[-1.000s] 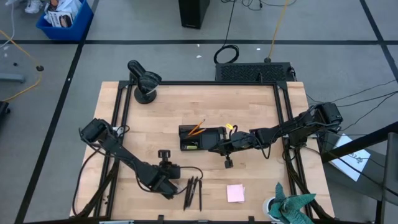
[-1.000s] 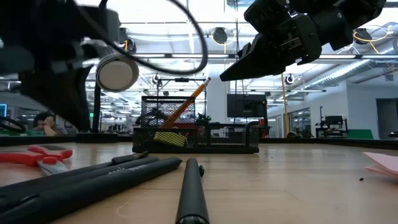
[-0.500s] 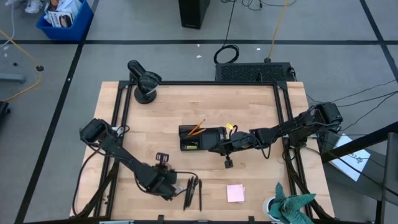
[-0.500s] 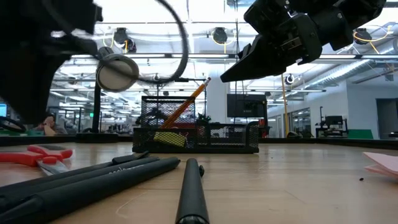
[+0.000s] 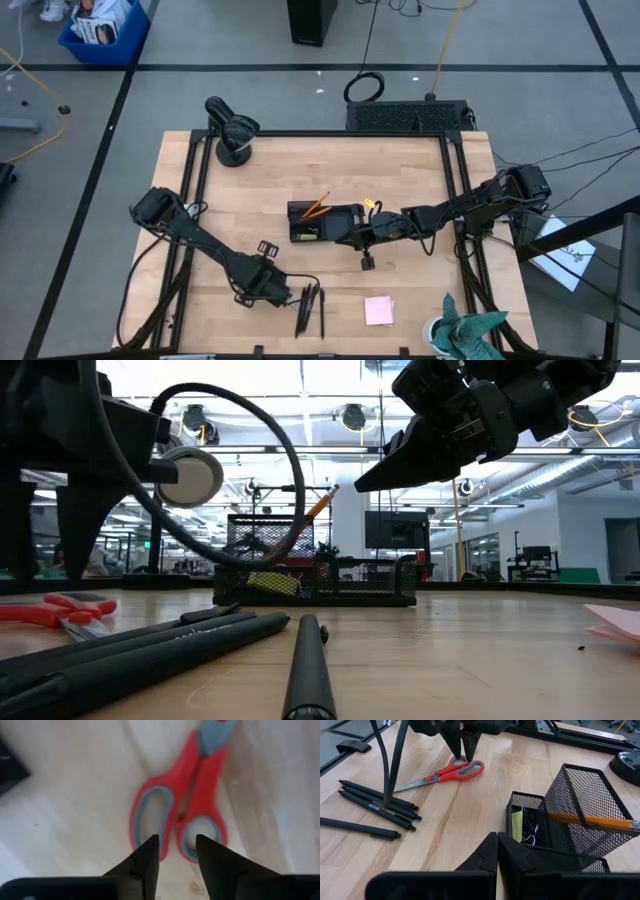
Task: Pick and place office supplies into organizer
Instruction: Put the red scissor into the black desk organizer
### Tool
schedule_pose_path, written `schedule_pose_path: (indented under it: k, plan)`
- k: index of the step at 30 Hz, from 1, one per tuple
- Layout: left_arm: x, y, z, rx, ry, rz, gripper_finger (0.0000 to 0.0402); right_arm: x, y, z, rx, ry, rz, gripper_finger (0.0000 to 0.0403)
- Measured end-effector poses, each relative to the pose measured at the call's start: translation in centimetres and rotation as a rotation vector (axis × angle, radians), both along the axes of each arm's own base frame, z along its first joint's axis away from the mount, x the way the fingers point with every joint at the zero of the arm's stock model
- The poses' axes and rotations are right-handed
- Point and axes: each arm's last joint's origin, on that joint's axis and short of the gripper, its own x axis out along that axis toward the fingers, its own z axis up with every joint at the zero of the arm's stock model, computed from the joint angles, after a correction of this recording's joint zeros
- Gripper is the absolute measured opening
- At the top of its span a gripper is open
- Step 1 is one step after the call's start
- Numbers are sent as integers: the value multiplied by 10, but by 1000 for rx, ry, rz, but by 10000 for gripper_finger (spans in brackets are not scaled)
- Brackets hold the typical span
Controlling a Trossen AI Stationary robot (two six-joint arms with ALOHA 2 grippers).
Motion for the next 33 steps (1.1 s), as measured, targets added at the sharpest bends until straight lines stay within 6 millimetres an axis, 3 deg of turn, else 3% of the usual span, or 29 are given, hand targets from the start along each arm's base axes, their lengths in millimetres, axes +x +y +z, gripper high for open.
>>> schedule_pose_path:
  k: [16,33]
  plan:
    - [-14,16,-25,-24,87,-61,138,0,0,0,-3,-1,0,4]
    - [9,4,10,23,-29,50,138,0,0,1,-15,-9,6,4]
